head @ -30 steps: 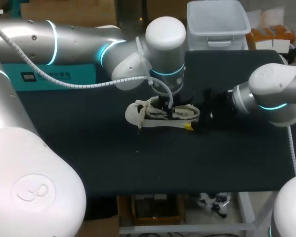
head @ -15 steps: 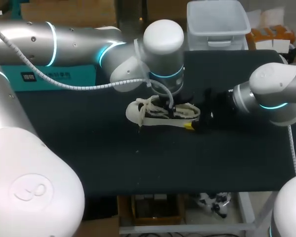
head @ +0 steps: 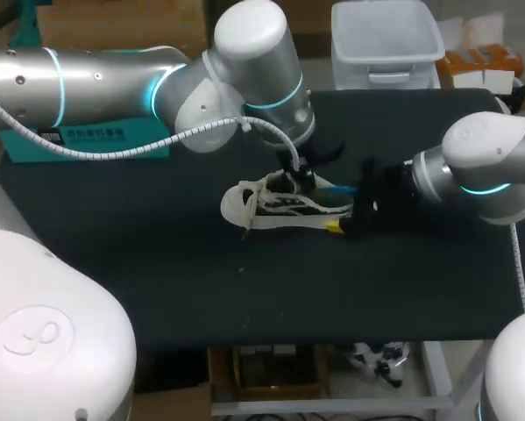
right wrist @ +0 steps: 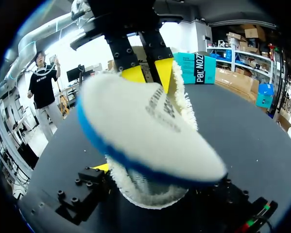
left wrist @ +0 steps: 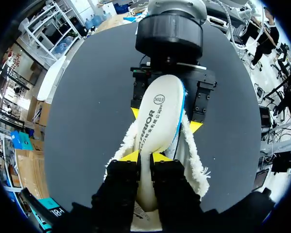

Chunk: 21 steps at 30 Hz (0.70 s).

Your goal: Open the shoe tongue, take the insole out of the shoe, put the insole back into the shoe, and pack the shoe into the shoebox

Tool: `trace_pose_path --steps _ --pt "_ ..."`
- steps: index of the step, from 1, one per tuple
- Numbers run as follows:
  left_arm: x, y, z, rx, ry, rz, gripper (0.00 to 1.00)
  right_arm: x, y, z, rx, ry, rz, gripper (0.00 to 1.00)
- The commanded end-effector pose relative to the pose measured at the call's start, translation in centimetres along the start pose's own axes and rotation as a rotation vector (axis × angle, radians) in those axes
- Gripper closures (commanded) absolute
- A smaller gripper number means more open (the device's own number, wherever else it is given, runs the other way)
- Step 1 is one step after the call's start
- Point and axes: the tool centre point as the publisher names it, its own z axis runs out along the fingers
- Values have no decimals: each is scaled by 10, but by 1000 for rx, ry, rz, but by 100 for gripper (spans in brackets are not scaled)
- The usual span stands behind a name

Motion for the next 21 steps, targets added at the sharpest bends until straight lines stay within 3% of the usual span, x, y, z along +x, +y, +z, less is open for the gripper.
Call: trace_pose_path --steps 1,11,21 --pt "9 8 -25 34 31 15 100 3 -3 5 -1 -1 0 100" --pt "25 14 -58 146 202 40 100 3 -3 5 -1 -1 0 100" --pt "32 -6 -115 341 380 87 100 4 -2 1 2 -3 -3 100"
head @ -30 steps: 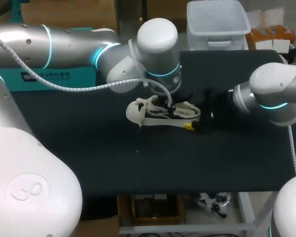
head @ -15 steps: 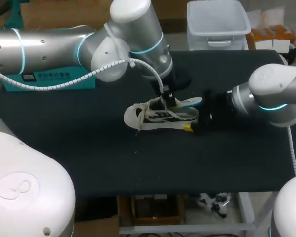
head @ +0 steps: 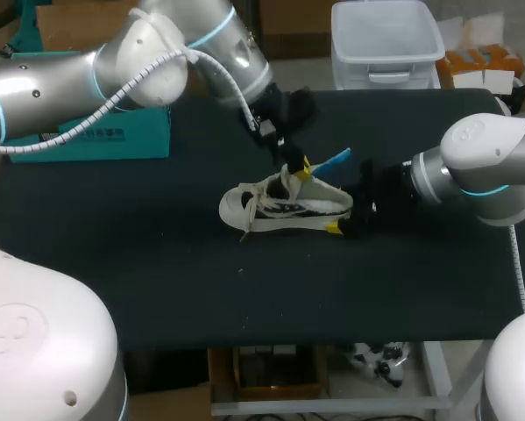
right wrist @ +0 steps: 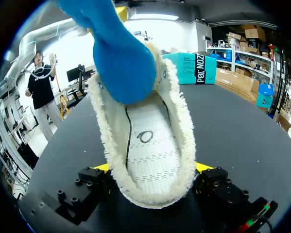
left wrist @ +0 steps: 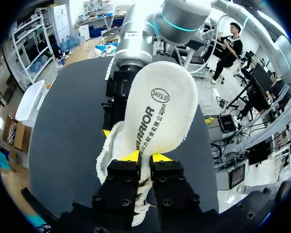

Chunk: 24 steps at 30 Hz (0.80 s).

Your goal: Open the shoe tongue, take the insole out of the shoe, put the insole back into the shoe, and pack the shoe into the shoebox

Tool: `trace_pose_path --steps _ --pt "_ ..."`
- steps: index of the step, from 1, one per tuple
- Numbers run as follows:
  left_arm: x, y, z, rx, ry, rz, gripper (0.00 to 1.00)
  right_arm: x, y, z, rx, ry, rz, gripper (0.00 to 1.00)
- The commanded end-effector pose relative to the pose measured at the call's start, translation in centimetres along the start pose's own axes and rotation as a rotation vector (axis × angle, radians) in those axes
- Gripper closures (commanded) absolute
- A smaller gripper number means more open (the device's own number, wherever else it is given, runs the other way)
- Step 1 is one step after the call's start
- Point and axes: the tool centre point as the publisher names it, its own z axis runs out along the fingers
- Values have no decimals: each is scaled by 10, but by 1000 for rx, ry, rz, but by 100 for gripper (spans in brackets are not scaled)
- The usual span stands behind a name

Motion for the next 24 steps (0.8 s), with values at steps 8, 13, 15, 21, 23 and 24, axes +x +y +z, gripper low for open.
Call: trace_pose_path --steps 8,13,15,21,23,24 --pt "22 -32 -43 184 148 77 100 6 -2 -30 30 -15 22 0" --pt "33 -40 -57 231 193 106 100 13 -1 -54 71 -26 54 0" --pt "37 -42 -65 248 202 121 100 14 2 -66 104 -25 59 0" --pt "46 -33 -93 296 237 162 100 10 28 -94 212 -16 49 0" --pt "48 -26 -102 311 258 174 100 5 39 -99 257 -5 49 0" --pt "48 -21 -106 314 261 176 100 3 45 -101 278 1 46 0"
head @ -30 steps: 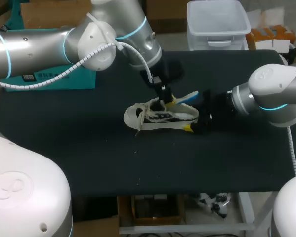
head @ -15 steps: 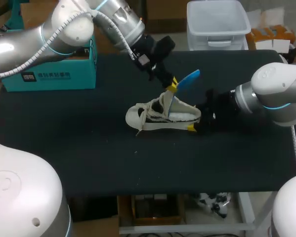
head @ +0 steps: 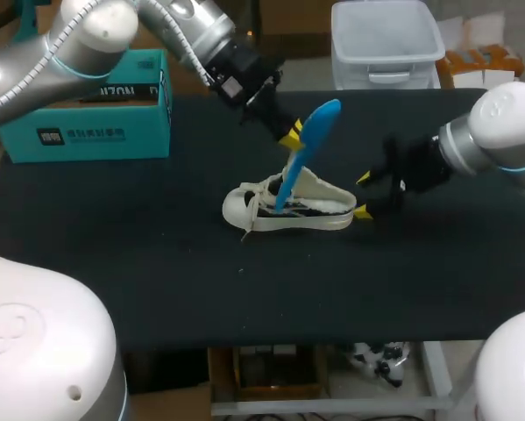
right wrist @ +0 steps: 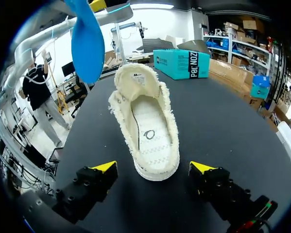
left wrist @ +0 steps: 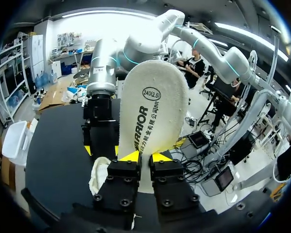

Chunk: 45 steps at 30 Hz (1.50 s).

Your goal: Open the shoe tongue, take the insole out of the shoe, put the insole back into the shoe, and pack the shoe into the shoebox

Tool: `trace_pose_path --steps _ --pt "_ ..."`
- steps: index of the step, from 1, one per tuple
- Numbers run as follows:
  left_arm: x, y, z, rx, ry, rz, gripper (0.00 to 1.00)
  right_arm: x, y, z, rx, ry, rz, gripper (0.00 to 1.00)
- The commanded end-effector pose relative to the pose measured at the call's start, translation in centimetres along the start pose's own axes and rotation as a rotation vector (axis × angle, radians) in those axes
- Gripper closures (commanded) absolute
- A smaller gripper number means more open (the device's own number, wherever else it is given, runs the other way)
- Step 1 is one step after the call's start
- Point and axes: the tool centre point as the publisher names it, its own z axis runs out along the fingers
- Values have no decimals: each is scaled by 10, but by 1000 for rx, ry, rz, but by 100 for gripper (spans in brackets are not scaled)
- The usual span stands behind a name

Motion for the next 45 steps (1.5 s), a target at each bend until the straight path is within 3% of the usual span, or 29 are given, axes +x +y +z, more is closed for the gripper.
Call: trace_pose_path --steps 1,9,21,30,42,43,44,45 --pt "11 15 -25 25 9 6 100 -4 28 -26 154 22 2 0" --pt "28 51 -58 39 -20 -31 100 -18 64 -20 336 46 34 0" --pt "52 110 -92 39 -93 -108 100 -20 94 10 500 33 47 0" --pt "65 142 -104 23 -127 -146 100 -12 103 34 569 -5 6 0" --pt "75 173 -108 16 -151 -176 100 -18 101 60 635 -12 -21 0" --pt "75 175 -108 16 -152 -180 100 -18 101 62 637 -11 -19 13" --pt "75 177 -109 16 -153 -184 100 -19 101 63 650 -6 -11 44" --pt "74 178 -110 16 -155 -187 100 -19 101 65 666 -7 0 53"
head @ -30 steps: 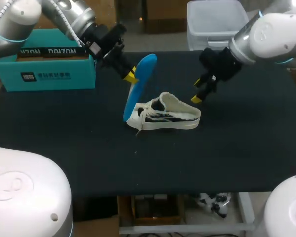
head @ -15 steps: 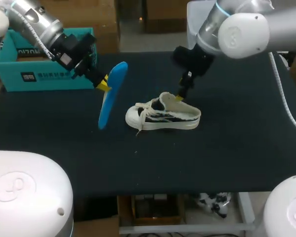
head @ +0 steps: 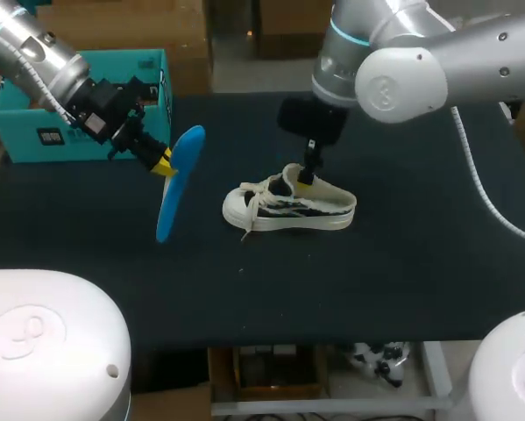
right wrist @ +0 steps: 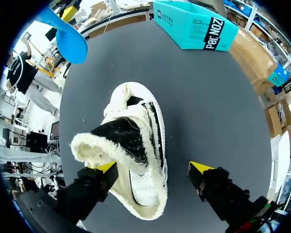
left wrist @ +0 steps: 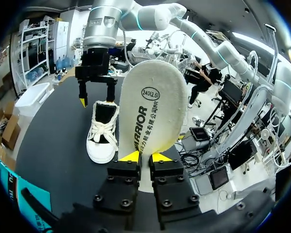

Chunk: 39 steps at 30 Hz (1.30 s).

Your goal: Open the shoe tongue, take the insole out of the shoe, put the insole back into the shoe, and pack the shoe into the shoebox

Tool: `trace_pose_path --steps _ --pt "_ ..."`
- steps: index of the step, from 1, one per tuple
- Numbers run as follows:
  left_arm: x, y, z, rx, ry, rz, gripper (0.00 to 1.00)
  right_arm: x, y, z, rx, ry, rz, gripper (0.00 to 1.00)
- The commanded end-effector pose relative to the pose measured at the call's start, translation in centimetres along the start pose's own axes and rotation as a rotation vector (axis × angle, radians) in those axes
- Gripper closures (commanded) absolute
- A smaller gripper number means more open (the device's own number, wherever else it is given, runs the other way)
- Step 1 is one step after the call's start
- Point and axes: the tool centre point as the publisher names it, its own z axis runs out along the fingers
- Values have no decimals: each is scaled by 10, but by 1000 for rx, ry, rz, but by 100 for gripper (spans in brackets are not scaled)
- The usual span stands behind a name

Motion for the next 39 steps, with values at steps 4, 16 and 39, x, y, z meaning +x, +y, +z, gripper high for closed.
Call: trace_pose_path --steps 4,16,39 --pt "2 10 -2 8 -19 -10 100 -6 8 10 111 27 27 97" --pt "-1 14 -3 0 -21 -11 100 3 9 13 172 26 97 100" --pt "-19 -30 -17 -23 97 184 100 49 5 -17 -39 -61 638 100"
